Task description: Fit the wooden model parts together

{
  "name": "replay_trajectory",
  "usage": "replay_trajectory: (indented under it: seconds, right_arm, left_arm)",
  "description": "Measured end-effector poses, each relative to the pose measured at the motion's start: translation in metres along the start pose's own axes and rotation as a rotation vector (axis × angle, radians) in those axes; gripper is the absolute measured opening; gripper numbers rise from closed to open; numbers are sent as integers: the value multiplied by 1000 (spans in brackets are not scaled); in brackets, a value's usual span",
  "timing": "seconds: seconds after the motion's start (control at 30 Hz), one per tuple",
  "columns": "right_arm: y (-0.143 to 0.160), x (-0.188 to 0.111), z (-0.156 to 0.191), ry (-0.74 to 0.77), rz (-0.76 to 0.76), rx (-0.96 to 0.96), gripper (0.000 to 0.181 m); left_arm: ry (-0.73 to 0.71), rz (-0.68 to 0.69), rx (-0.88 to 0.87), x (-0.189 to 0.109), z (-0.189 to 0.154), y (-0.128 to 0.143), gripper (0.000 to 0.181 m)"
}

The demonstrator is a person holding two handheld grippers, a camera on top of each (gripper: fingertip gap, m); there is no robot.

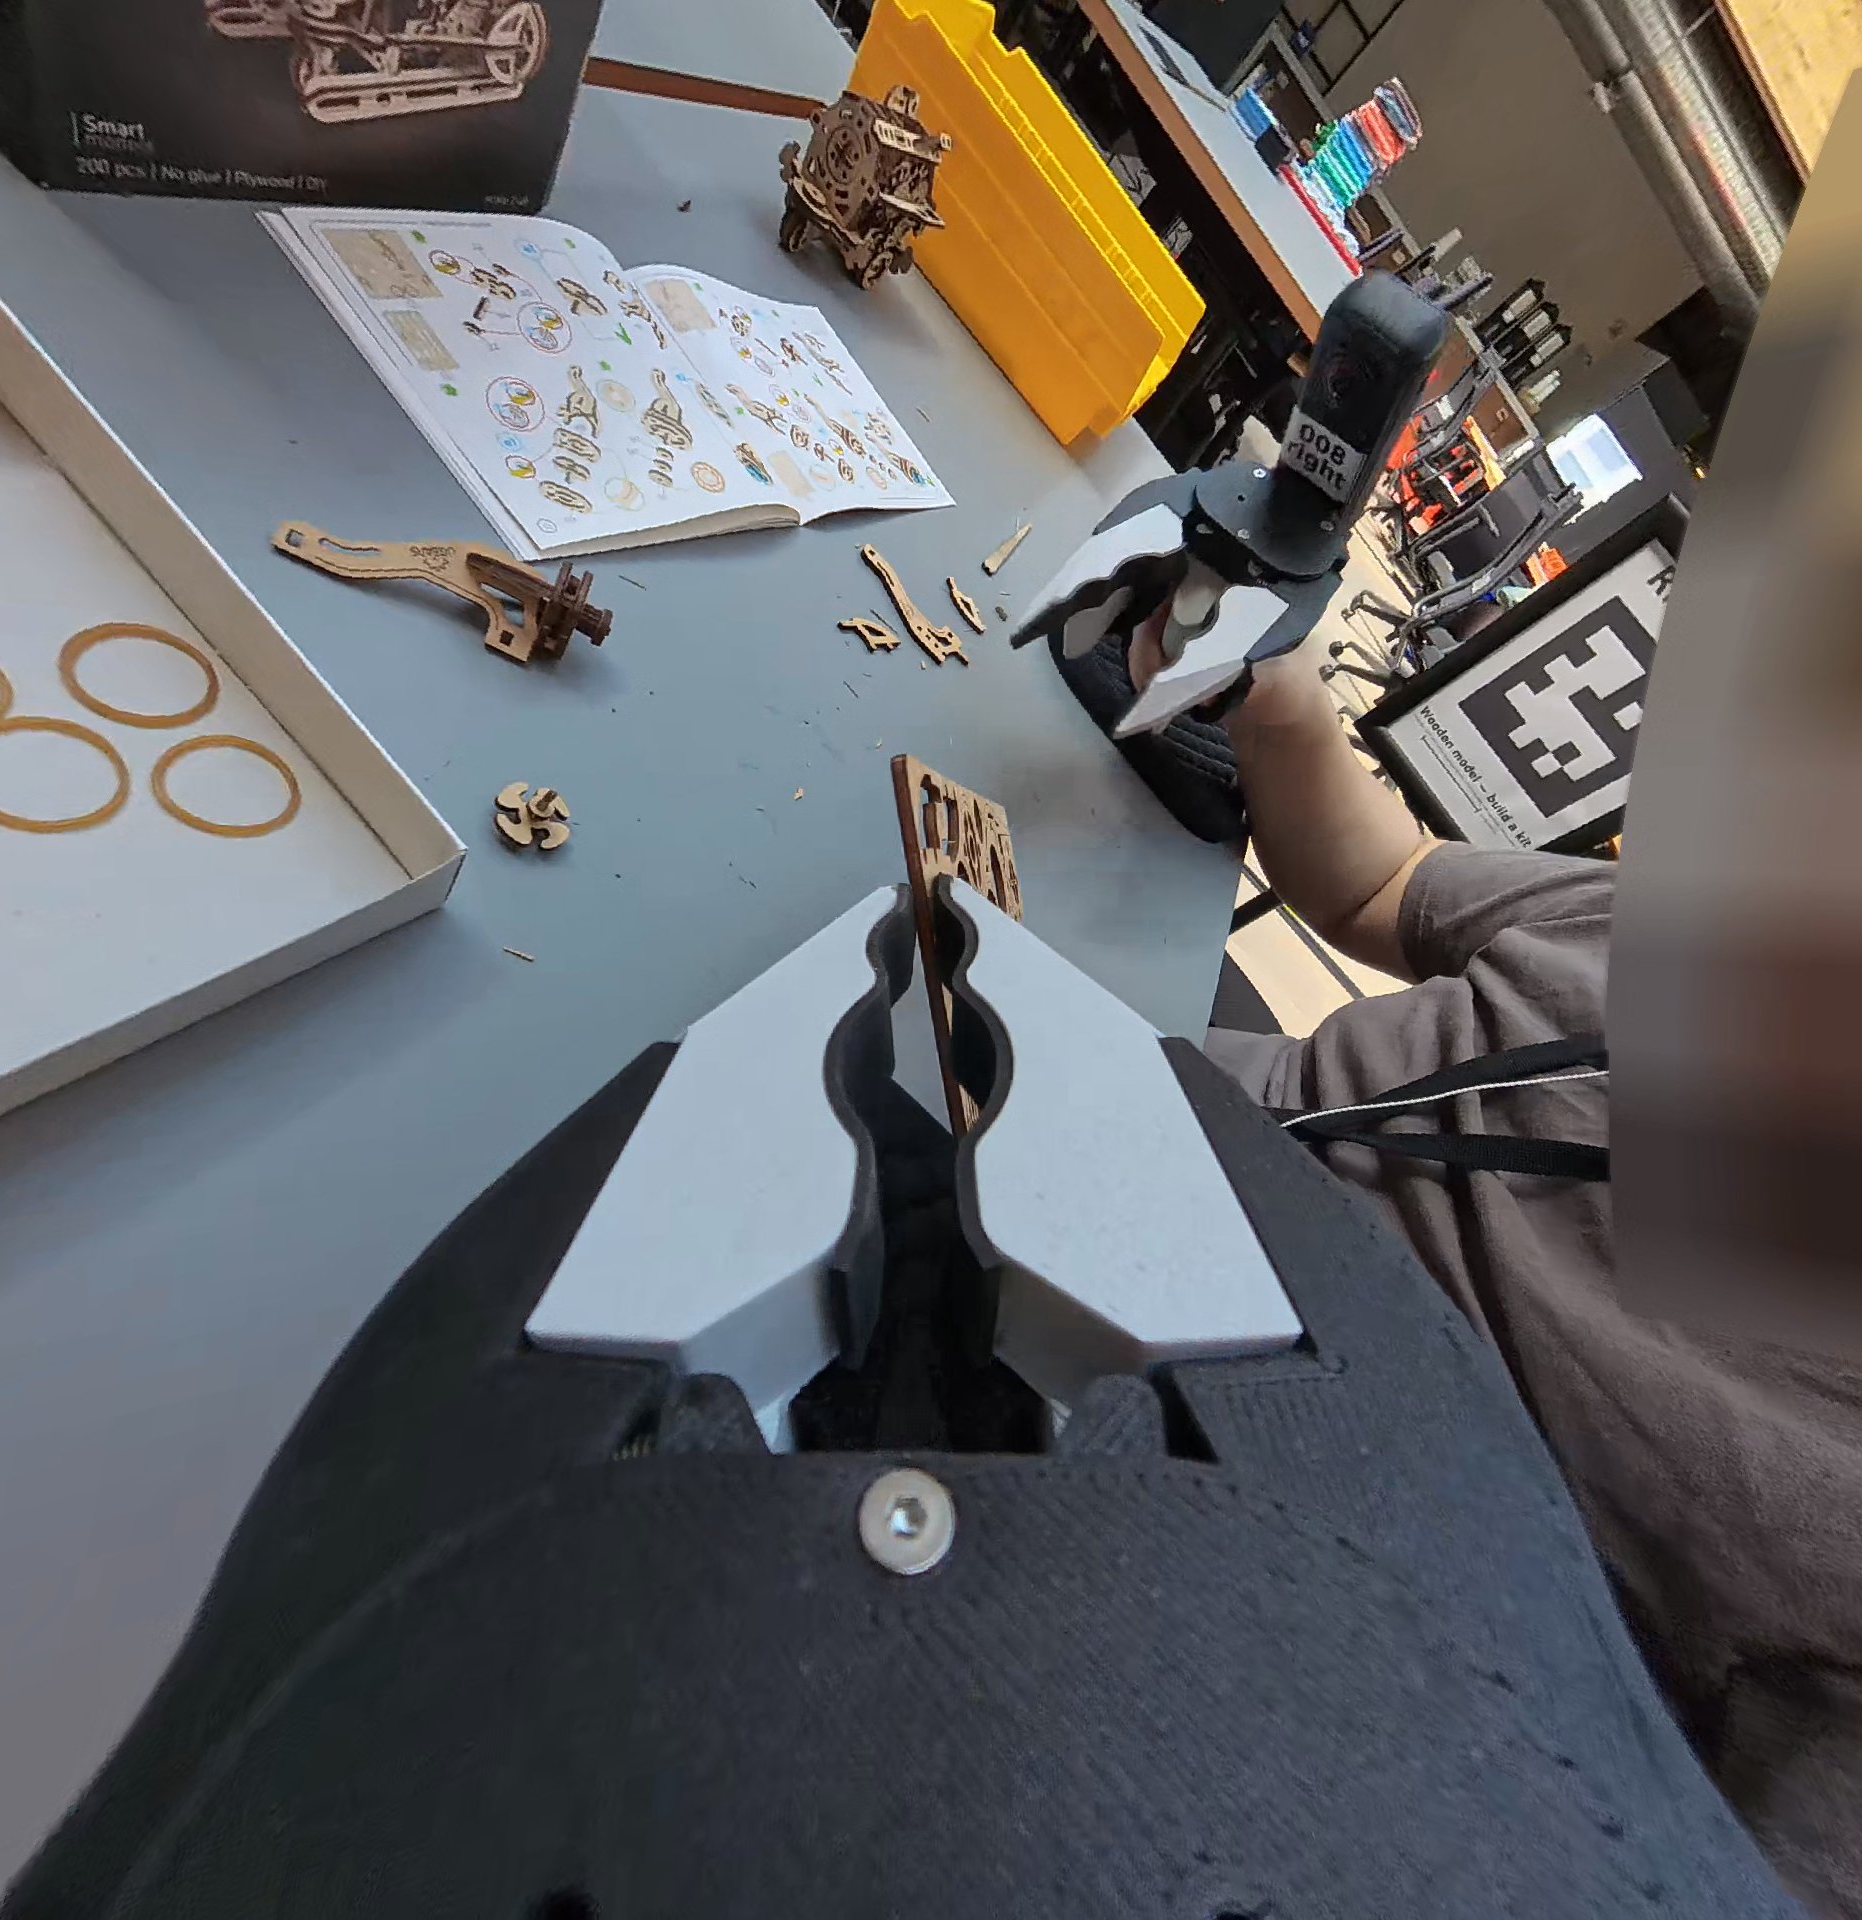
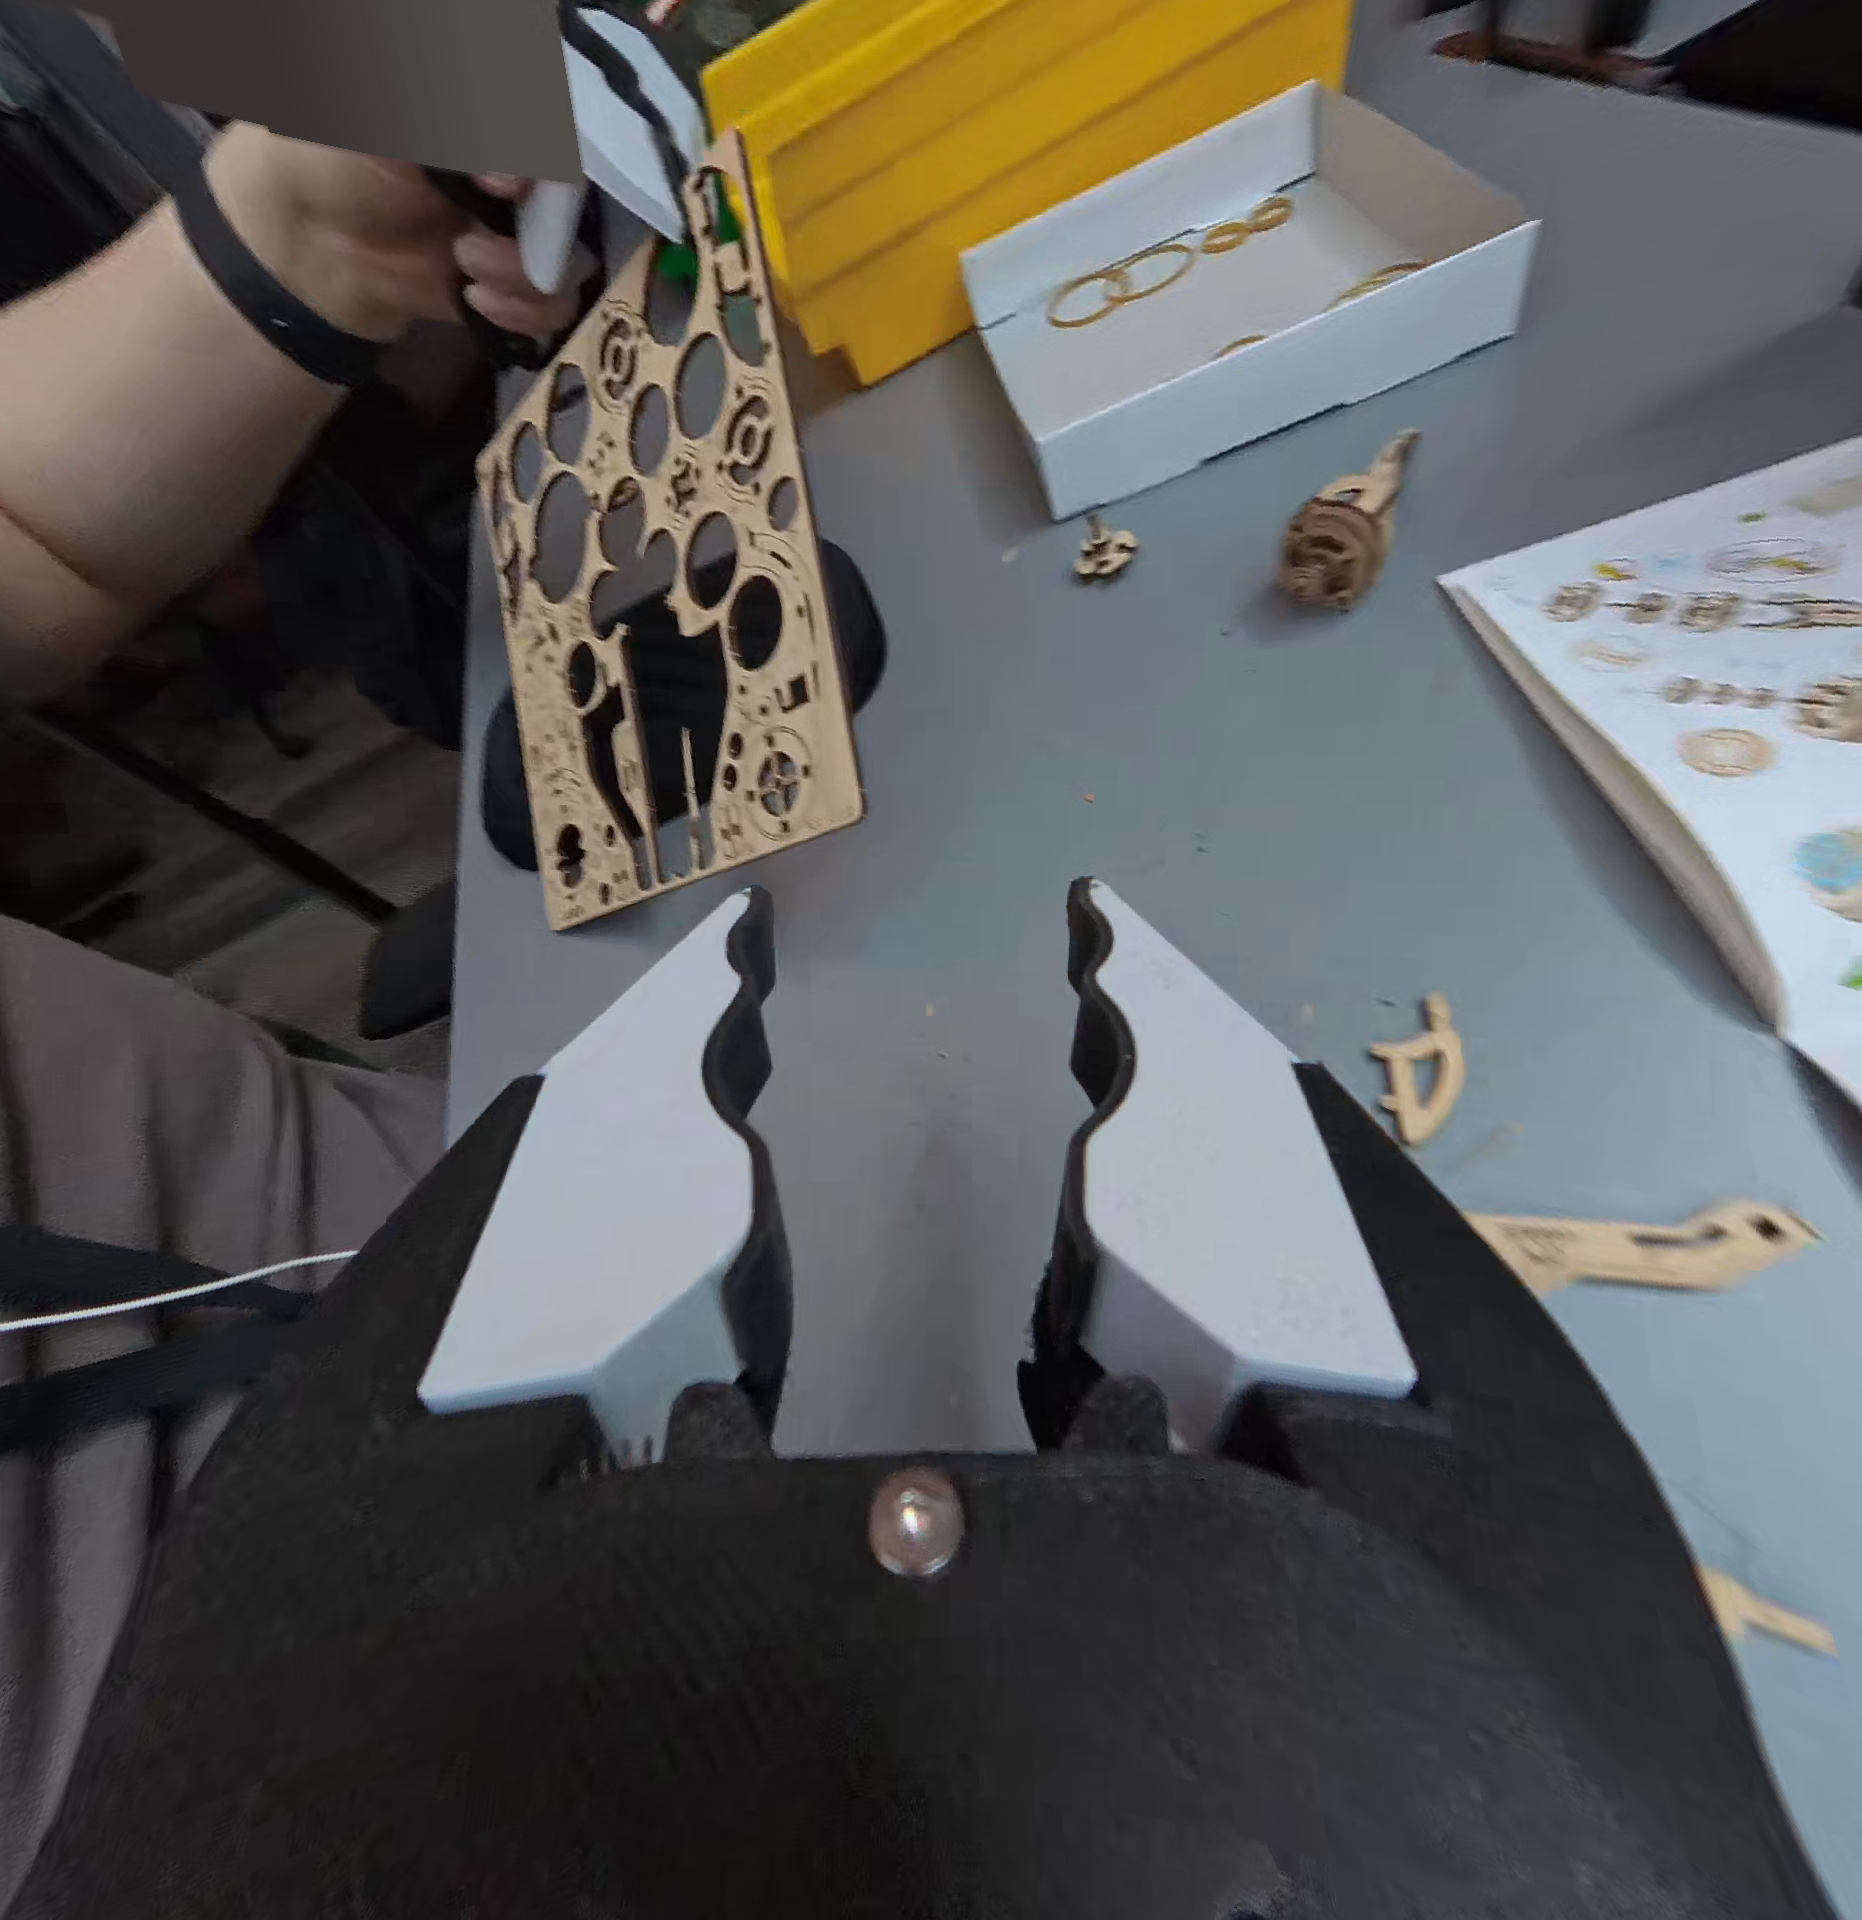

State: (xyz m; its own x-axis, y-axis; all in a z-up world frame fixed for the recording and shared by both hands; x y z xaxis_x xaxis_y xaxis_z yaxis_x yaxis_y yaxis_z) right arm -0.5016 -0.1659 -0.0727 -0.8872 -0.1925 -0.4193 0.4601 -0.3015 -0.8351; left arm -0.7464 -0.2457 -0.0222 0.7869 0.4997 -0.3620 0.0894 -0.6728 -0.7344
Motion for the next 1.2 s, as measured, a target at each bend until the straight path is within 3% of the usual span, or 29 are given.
replay_trajectory:
  seconds: [0.1, 0.2, 0.23, 0.27, 0.3, 0.37, 0.5, 0.6, 0.73, 0.87, 1.03, 1.2]
  right_arm:
    - [-3, 44, 16, -213, 114, 109, 70]
    - [-1, 79, 15, -298, 228, 184, 72]
    - [-2, 86, 19, -370, 252, 221, 52]
    - [-4, 90, 29, -489, 272, 268, 21]
    - [-7, 92, 38, -589, 287, 327, 6]
    - [-10, 101, 47, -656, 312, 401, 2]
    - [-21, 130, 68, -680, 349, 388, 2]
    - [-40, 165, 77, -686, 389, 395, 2]
    - [-71, 220, 88, -711, 422, 411, 2]
    - [-75, 267, 100, -681, 504, 345, 5]
    - [-67, 300, 86, -517, 590, 210, 24]
    - [-66, 294, 64, -429, 572, 205, 35]
  left_arm:
    - [-13, -19, 18, -8, -3, 2, 1]
    - [-14, -38, 25, -16, -6, 4, 0]
    - [-20, -44, 28, -19, -6, 4, 0]
    - [-26, -50, 27, -23, -6, 4, 0]
    - [-27, -56, 26, -26, -6, 4, 1]
    - [-29, -73, 13, -35, -5, 4, 2]
    - [-72, -106, 4, -64, -3, 7, 2]
    - [-164, -150, 12, -104, 4, 14, 2]
    - [-329, -193, -33, -167, 32, 36, 4]
    - [-333, -205, -126, -210, 52, 61, 4]
    - [-336, -172, -110, -228, 72, 82, 2]
    - [-309, -151, -115, -221, 97, 92, 2]
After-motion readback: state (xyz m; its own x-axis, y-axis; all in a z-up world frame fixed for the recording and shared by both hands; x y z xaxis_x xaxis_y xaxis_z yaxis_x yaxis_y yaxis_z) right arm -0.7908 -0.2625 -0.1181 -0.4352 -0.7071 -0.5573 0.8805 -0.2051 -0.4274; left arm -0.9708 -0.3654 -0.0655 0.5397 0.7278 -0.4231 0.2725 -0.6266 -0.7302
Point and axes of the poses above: each gripper's, where its closed fingertips meet, x out along the fingers, y out of its underside, z = x × y across the jaws, the point moved 4 cm from there along -x, back along the fingers, and after that the axes turned 2 degrees about x, right-handed, at the moved point
